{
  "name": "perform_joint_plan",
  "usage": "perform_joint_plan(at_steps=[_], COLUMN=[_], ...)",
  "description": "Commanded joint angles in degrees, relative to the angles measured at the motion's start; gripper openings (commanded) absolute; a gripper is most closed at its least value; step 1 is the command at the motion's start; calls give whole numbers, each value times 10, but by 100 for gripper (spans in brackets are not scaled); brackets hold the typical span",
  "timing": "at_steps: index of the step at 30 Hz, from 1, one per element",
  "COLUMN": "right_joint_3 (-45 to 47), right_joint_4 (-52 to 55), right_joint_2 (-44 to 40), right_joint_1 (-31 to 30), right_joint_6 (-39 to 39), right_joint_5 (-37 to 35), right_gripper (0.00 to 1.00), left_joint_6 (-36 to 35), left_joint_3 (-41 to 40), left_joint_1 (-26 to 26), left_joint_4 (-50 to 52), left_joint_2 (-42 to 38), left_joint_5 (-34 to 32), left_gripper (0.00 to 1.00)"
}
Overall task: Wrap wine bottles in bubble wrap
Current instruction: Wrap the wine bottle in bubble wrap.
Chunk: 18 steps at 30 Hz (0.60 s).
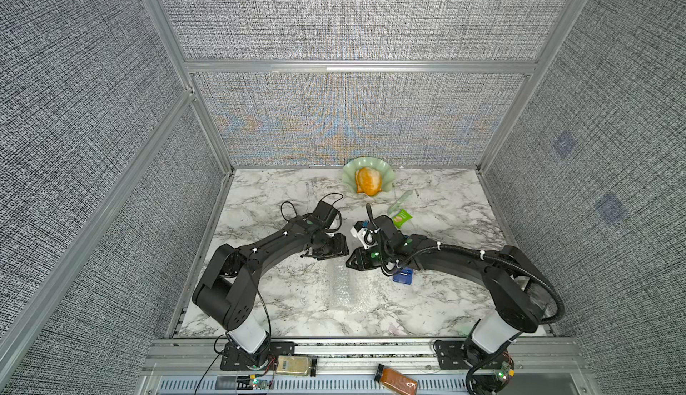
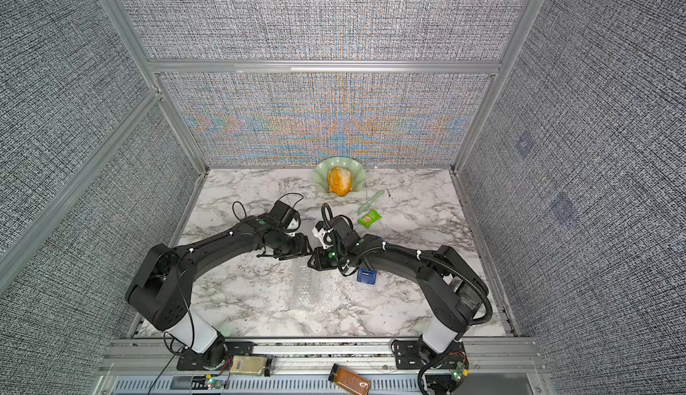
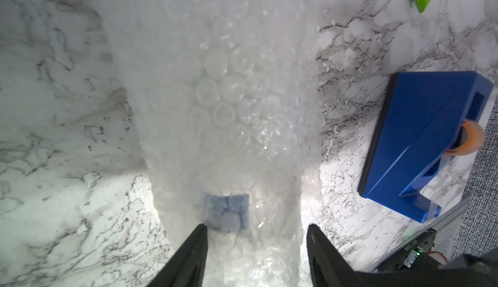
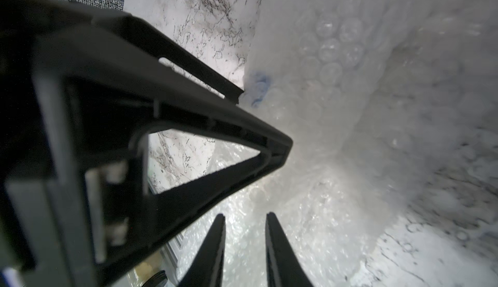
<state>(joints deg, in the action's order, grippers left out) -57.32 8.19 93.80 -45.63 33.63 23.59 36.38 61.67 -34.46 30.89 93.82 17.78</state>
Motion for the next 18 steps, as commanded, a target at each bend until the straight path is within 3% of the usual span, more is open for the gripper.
perform_joint_plan(at_steps=[1, 6, 12, 18], right_joint_3=[-20, -43, -17, 38], right_joint_4=[73, 177, 256, 307], right_joint_2=[-25, -73, -134, -225], right_joint_1=[8, 45, 122, 217], right_joint_6=[-28, -63, -78, -91], right_joint_5=[-65, -135, -163, -179], right_gripper=[26, 30, 38, 43], left_joint_6=[-23, -41, -56, -89], left_joint_3=[15, 43, 67, 81], left_joint_1=[0, 0, -2, -59], left_joint_4=[24, 53, 76, 24], left_joint_2=[-10, -20, -38, -45], left_joint_5=[-19, -29, -45, -68], left_gripper=[64, 65, 65, 62])
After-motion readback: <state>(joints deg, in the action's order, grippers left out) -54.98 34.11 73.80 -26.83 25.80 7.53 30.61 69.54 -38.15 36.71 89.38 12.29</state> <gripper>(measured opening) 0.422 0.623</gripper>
